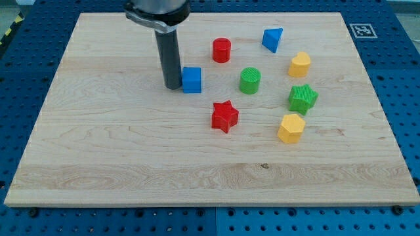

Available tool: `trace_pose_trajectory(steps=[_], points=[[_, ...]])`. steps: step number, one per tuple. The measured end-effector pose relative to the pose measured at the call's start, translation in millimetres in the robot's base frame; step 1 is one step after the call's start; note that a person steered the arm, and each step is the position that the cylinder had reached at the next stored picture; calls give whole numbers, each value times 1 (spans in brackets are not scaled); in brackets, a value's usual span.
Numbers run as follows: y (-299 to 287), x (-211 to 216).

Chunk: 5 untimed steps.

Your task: Push the blue triangle slightly down

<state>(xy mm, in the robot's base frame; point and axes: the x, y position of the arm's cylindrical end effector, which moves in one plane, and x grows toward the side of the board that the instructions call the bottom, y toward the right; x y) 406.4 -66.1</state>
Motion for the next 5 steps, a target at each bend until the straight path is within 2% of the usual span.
trace_pose_trajectory(steps=[1, 2, 3, 4, 5], points=[[13, 0], [-27, -5], [-76, -47], [-55, -105], [10, -146]])
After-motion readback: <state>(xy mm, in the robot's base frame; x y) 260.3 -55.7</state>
